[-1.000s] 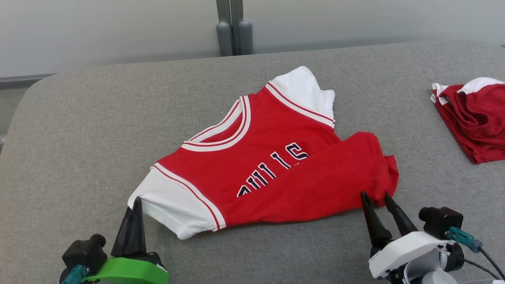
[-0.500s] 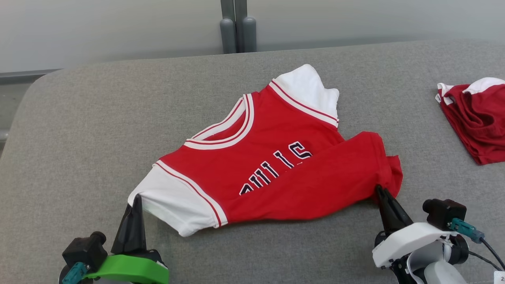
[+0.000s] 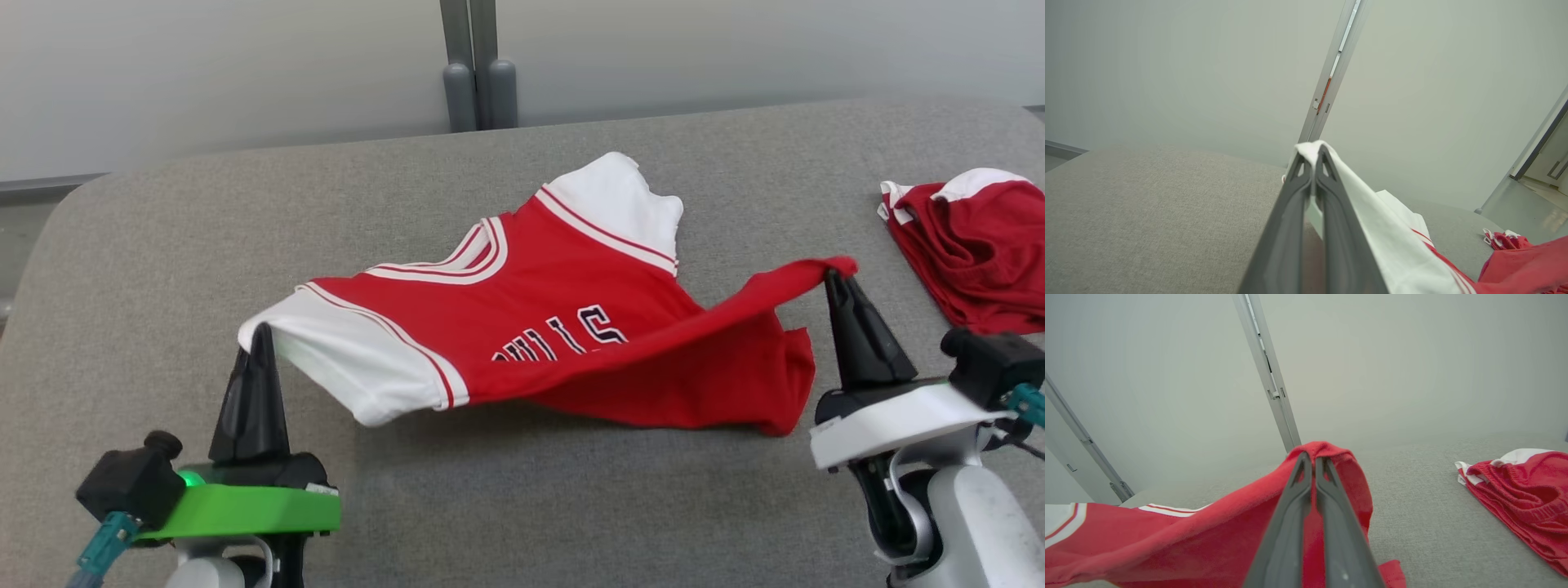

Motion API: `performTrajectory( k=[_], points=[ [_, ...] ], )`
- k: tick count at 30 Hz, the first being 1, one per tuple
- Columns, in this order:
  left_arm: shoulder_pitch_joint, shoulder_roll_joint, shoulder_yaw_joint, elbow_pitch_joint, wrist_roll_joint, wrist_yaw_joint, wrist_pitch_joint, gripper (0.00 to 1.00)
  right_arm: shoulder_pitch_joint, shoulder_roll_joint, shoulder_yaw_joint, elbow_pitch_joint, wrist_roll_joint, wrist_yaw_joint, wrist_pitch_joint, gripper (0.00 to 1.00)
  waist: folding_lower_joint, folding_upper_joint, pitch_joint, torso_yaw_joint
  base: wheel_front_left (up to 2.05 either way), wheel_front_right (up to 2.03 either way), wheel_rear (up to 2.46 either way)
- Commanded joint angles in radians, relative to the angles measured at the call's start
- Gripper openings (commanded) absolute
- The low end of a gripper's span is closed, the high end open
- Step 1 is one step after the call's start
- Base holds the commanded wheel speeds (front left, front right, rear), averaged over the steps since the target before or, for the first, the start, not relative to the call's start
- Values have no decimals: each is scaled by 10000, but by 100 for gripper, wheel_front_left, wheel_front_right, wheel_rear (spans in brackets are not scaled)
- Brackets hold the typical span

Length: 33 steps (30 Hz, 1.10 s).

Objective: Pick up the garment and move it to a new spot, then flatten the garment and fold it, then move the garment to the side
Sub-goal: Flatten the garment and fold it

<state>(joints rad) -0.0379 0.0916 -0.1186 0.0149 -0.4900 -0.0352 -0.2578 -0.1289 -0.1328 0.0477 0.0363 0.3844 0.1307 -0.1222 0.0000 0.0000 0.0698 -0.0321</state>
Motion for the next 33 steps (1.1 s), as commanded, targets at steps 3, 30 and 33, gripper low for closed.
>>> performTrajectory(
  k=[3, 30, 33],
  points=[
    [-432, 24, 122, -864, -191, -104, -28, 0, -373, -280, -187, -838, -128, -1, 181, 0, 0, 0, -262, -158, 0, 0, 0],
    [-5684, 2129, -108, -5267, 522, -298, 3798, 0, -2114, -1078, -1655, -5749, -263, -1, 2783, 0, 0, 0, 51, -471, 0, 0, 0],
    [-6321, 2233, -187, -4454, 493, -385, 3925, 0, -2546, -1097, -1422, -5076, -396, 1, 2982, 0, 0, 0, 623, -470, 0, 0, 0]
  ],
)
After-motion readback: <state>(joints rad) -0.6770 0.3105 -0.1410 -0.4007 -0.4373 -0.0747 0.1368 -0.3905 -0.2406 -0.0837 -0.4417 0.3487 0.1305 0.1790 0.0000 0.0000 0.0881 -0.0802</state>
